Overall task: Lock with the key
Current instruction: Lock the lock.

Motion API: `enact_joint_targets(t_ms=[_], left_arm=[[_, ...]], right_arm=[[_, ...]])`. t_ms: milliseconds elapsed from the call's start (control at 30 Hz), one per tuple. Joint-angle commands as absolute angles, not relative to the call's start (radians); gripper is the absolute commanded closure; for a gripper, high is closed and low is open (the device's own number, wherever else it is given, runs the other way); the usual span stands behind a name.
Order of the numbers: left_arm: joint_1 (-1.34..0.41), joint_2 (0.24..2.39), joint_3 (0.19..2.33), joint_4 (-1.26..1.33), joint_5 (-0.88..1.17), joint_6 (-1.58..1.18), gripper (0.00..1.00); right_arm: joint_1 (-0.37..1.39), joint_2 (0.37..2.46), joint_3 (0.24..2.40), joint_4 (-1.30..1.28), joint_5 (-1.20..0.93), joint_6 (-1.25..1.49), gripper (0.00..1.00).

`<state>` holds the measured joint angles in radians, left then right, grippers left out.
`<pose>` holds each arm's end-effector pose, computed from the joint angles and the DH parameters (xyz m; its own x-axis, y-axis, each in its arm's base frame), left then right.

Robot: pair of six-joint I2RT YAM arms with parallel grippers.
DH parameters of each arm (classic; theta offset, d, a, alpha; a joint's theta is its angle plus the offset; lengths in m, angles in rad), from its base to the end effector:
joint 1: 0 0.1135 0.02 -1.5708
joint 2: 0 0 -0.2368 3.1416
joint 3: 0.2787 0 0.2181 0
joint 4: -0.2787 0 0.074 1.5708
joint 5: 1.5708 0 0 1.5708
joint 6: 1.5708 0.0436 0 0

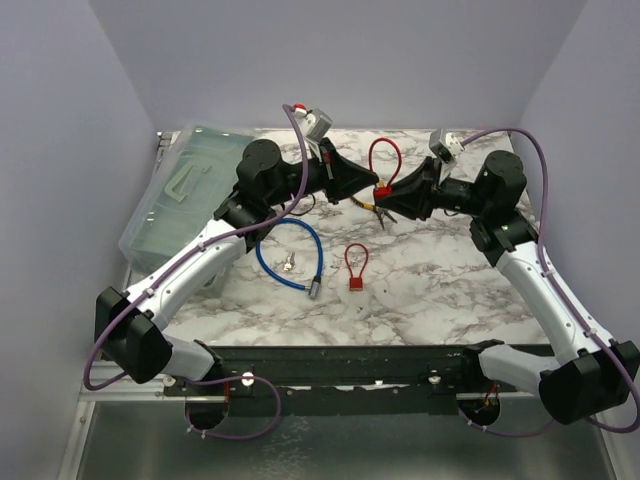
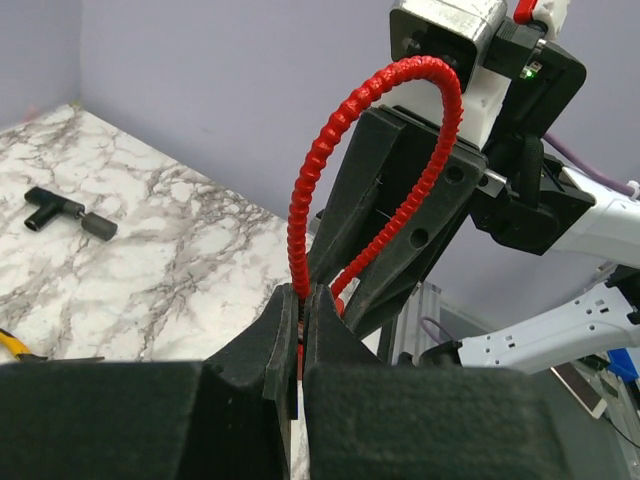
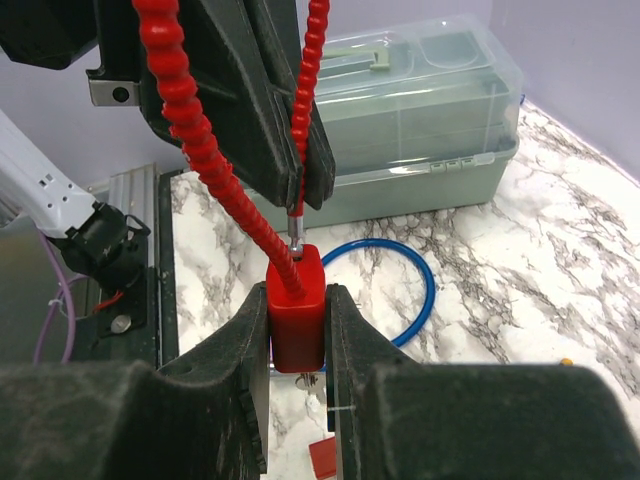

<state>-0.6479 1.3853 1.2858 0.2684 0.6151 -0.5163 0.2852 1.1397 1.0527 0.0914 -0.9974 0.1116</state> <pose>0.2232 -0.2005 0.4035 -0.3507 -0.2402 -0.9052 0.8893 0.2177 -0.4023 0.2131 0.1006 0.3706 -0.1026 0.0329 -0.9942 -0.9533 0.2823 0.1077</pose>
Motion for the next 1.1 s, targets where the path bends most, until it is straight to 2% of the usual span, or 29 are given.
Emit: enact_joint_targets(t_ms=[0,633,1067], left_arm=[[-0.682,1.359,1.27,0.306,0.641,-0.537,1.0],[-0.729,1.349,1.238,0.185,0.643,-0.383,1.0],[-0.767,1.377,1.217,0.082,0.636,-0.382,1.0]], right_arm=[[0.295,1.122,1.043,0.124,-0.944,0.101,1.0],[0.294,1.115,1.046,0.142,-0.908,0.107,1.0],[0.295,1.126,1.08,0.175,-0.868,0.103,1.0]])
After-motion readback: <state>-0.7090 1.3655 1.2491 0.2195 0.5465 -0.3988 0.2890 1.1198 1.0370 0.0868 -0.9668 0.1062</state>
